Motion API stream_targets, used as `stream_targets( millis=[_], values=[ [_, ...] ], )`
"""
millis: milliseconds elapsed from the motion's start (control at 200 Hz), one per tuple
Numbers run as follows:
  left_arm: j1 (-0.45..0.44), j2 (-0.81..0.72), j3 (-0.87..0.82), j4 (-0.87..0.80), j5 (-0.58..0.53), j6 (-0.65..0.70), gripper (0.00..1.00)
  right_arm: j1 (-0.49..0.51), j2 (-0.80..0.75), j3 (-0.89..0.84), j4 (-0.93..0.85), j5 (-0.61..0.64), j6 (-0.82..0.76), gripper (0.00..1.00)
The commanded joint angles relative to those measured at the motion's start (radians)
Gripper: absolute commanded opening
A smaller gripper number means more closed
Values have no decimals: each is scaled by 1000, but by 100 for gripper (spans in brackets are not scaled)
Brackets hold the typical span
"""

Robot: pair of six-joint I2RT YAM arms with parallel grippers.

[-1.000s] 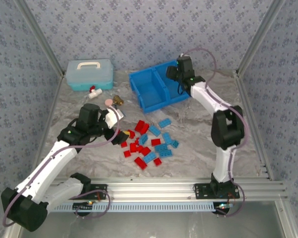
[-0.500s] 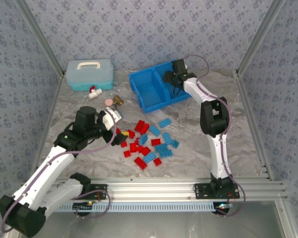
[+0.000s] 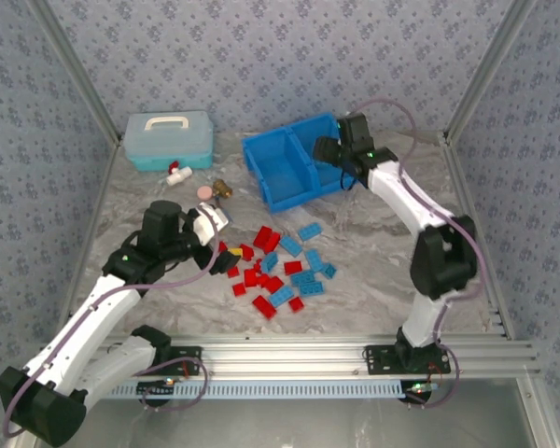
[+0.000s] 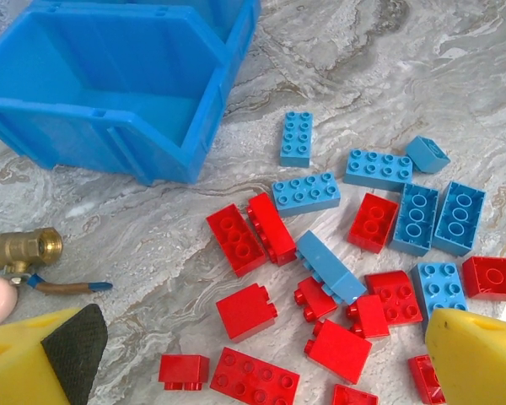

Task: Sort the legos into containers by color

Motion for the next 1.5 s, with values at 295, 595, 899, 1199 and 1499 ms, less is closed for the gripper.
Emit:
stream_targets(
  millis=[295,595,899,1199,1499],
  values=[
    [-3,79,-11,68,162,14,99,184,-348,-612,-188,-147,169,98],
    [-3,111,-13,68,134,20,99,159,-371,-851,52,-316,338,73],
    [-3,124,-8,58,123,18,99,101,-365,-934,161,-325,384,58],
    [-3,121,-6,47,109,20,99,140,-332,-880,-42,-106,271,45],
    [-5,122,-1,38,85,19,99,143,-415,-816,-81,-56,239,35]
  ],
)
